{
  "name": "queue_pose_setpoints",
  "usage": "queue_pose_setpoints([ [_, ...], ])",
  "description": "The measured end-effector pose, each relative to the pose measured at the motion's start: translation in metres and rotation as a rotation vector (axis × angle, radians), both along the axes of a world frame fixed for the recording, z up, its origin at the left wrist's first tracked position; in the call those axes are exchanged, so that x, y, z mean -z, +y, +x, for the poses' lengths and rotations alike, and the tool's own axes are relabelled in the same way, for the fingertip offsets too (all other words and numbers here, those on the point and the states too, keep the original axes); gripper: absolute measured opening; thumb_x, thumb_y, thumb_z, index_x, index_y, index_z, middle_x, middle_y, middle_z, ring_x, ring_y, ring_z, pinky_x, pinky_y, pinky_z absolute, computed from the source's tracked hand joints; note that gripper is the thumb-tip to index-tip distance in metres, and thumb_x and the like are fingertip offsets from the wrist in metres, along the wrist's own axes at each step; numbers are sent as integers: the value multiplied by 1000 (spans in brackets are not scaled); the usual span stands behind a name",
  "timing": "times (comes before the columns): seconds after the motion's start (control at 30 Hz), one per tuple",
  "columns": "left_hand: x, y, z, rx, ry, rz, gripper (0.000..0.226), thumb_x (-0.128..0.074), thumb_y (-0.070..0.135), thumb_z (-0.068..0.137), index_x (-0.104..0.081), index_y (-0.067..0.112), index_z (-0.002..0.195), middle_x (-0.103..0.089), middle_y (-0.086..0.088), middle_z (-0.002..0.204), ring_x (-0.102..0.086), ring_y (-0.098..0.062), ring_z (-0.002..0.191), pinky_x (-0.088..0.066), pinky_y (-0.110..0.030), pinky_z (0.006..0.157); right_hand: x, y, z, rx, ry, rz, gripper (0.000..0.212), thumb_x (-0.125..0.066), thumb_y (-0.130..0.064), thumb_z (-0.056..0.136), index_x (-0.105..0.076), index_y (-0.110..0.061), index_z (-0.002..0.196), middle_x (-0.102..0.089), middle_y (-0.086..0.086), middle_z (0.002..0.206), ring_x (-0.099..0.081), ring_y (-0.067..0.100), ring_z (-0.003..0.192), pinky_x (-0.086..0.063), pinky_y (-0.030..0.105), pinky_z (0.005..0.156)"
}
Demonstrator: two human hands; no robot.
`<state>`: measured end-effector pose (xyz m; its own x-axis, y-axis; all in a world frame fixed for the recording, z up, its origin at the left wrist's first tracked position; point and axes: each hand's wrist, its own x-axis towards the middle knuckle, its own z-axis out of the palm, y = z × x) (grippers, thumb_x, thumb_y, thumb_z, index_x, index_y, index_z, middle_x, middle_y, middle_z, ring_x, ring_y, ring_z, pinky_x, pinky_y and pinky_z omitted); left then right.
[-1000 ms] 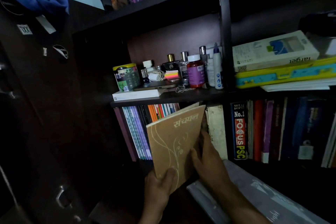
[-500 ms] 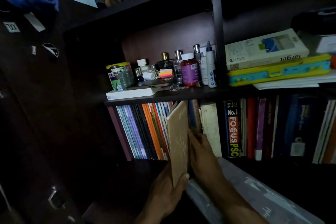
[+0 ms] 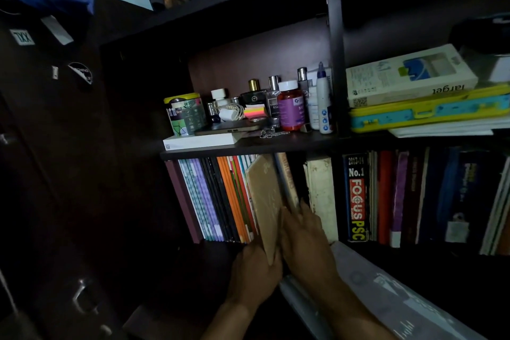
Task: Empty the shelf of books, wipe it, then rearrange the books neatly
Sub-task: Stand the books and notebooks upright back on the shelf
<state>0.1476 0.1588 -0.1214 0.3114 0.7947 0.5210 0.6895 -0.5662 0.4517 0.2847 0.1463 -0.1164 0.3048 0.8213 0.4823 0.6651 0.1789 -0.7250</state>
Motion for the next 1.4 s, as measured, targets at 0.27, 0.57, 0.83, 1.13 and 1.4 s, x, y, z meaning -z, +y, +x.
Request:
queue_pose_setpoints([
  [0.27, -5, -11, 2, 22, -278, 272, 51, -53, 42, 92, -48, 21, 138, -65, 2, 124, -63, -9, 105, -49, -20, 87, -4, -8, 7, -30, -142, 10, 58, -25, -36, 98, -43, -21, 150, -45, 5, 145, -41, 21, 122, -42, 38, 103],
  [0.57, -31, 23, 30, -128, -178, 63, 26, -58, 37, 100, -45, 39, 123, -69, 12, 95, -67, -14, 87, -46, -32, 67, -6, -12, 11, -179, -85, 16, 54, -44, -20, 97, -43, -22, 151, -39, -2, 152, -35, 11, 132, -28, 22, 108],
  [0.83, -2, 19, 7, 105, -36, -18, 21, -49, 46, 99, -56, 27, 95, -61, 17, 84, -58, -7, 82, -48, -35, 70, -7, -16, 17, -299, 17, 27, 51, -54, -4, 92, -46, -30, 134, -57, -8, 124, -51, 4, 113, -46, 30, 97],
  [1.13, -1, -28, -5, 217, 447, -123, 78, -38, 89, 79, -48, 31, 131, -41, 12, 123, -36, -11, 116, -27, -34, 90, -12, -18, 20, -163, 53, -17, 27, -56, -4, 93, -59, -27, 107, -64, -8, 105, -61, 9, 99, -52, 31, 86],
  [1.4, -5, -28, -5, 279, 351, -153, 48, -43, 70, 91, -44, 27, 111, -54, 6, 113, -49, -18, 105, -38, -37, 91, -47, -35, 27, -55, -166, 127, 13, -55, -25, 88, -66, -23, 95, -68, -6, 88, -63, 15, 82, -53, 39, 76],
])
